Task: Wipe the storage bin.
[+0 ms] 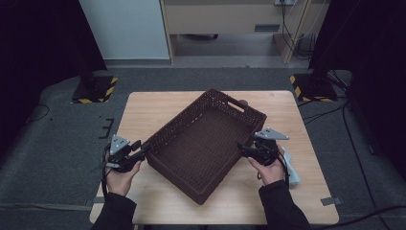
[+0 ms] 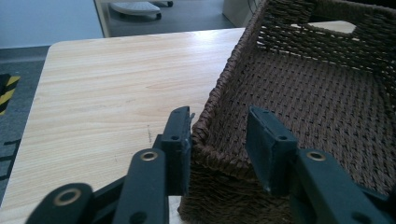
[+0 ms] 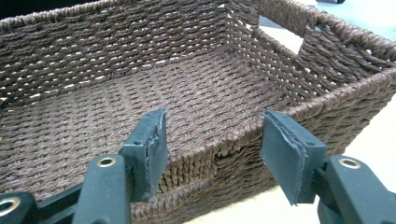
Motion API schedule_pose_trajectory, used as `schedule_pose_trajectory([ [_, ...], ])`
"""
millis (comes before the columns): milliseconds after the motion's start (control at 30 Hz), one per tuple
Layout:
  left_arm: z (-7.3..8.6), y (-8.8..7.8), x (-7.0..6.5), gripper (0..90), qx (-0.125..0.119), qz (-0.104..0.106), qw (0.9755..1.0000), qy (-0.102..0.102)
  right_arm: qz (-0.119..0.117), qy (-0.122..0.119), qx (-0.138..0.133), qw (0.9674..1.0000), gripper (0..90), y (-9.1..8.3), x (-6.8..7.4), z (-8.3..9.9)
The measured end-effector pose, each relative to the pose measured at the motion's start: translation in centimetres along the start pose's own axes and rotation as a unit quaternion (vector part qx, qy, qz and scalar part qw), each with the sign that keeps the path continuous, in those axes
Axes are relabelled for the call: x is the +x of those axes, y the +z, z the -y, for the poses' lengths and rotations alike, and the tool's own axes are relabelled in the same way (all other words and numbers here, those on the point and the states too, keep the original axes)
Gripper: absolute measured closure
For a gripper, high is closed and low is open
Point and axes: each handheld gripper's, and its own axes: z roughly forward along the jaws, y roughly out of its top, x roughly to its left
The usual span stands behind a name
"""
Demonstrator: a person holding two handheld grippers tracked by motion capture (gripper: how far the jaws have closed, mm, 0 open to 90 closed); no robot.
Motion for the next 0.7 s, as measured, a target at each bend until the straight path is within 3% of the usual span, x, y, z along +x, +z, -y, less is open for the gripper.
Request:
schedule_pose_trajectory([
  [133, 0.2, 0.5, 0.1, 61.4, 0.003, -0.010, 0.9999, 0.004, -0.001, -0.005, 0.002, 1.0000, 40.8, -0.1, 0.0, 0.0],
  [233, 0.3, 0.6, 0.5, 62.0, 0.004, -0.003, 0.9999, -0.009, -0.004, -0.008, 0.002, 1.0000, 40.6, -0.2, -0.1, -0.2],
  [333, 0.1, 0.0, 0.6, 62.0, 0.001, -0.012, 0.9999, -0.001, 0.004, -0.012, -0.005, 0.9999, 39.8, -0.5, -0.2, -0.3],
  [400, 0.0, -0.3, 0.7, 60.2, 0.012, -0.001, 0.9999, -0.010, 0.006, -0.009, -0.009, 0.9999, 39.4, -0.6, -0.5, -0.3],
  [533, 0.4, 0.0, 0.8, 59.9, 0.007, 0.010, 0.9996, -0.024, 0.002, -0.005, -0.009, 0.9999, 38.5, -0.5, -0.8, -0.1],
  [700, 0.4, 1.2, 0.7, 64.3, 0.008, 0.004, 0.9999, -0.012, -0.001, -0.006, -0.007, 1.0000, 37.8, -0.2, -0.6, -0.1],
])
